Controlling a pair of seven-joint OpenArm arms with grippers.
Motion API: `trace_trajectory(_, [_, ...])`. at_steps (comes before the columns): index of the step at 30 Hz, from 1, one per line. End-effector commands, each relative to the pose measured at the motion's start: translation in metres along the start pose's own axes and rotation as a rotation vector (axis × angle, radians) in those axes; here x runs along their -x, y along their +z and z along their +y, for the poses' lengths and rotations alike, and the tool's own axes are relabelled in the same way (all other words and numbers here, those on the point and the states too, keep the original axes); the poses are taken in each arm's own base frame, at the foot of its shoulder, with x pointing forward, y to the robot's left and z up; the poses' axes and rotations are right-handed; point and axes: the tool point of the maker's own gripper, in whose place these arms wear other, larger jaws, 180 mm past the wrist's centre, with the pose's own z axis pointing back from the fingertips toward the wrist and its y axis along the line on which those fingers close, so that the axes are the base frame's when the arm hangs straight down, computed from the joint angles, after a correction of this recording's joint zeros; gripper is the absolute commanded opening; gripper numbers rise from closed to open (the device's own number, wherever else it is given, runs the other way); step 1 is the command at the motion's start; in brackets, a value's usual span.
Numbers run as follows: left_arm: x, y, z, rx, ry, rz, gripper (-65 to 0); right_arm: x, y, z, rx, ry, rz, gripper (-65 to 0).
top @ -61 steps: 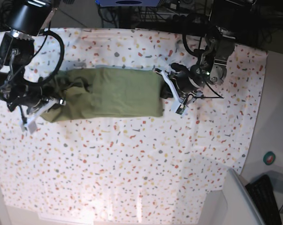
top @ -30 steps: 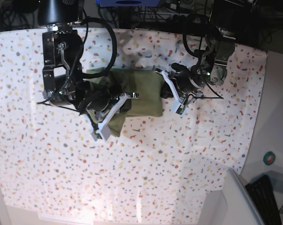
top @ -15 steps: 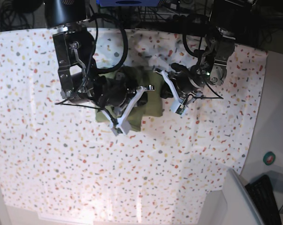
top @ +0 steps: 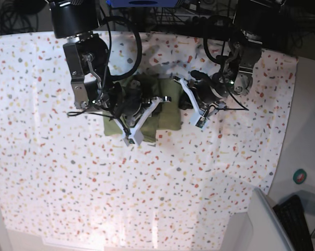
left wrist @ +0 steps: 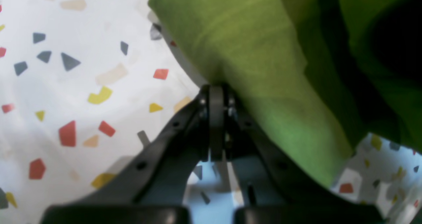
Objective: Layout the t-shirt on the table in an organized manner, then fold the t-shirt properly
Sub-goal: 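Fold the held end over toward the left gripper with the right gripper, then release the left gripper and press the folded bundle with the right gripper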
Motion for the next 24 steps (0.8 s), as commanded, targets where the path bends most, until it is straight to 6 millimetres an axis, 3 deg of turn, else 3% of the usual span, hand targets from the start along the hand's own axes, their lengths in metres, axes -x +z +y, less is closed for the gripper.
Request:
trace_trajectory(1, [-0.011, 0.004, 0.004, -0.006, -0.018, -0.029, -65.0, -0.017, 0.002, 0.01, -0.03, 0.01, -0.048, -65.0])
trace_trajectory(8, [-0.017, 0.013, 0.011, -0.02, -0.049, -0.042, -65.0, -0.018, 0.003, 0.009, -0.028, 0.006, -0.051, -65.0])
trace_trajectory(13, [0.0, 0.043, 0.034, -0.064, -0.123, -0.005, -65.0, -0.018, 0.003, 0.009, -0.028, 0.006, -0.051, -65.0])
trace_trajectory(18, [0.029, 0.085, 0.075, -0.146, -0.173, 0.07, -65.0, -0.018, 0.003, 0.009, -0.028, 0.006, -0.051, -39.2])
trace_trajectory(21, [0.037, 0.115, 0.1, -0.231, -0.124, 0.052, -65.0, -0.023, 0.003, 0.01, -0.029, 0.014, -0.058, -32.7])
trace_trajectory(24, [0.044, 0.144, 0.112, -0.237, -0.112, 0.037, -65.0, -0.023, 0.002, 0.01, -0.029, 0.015, -0.056, -31.7])
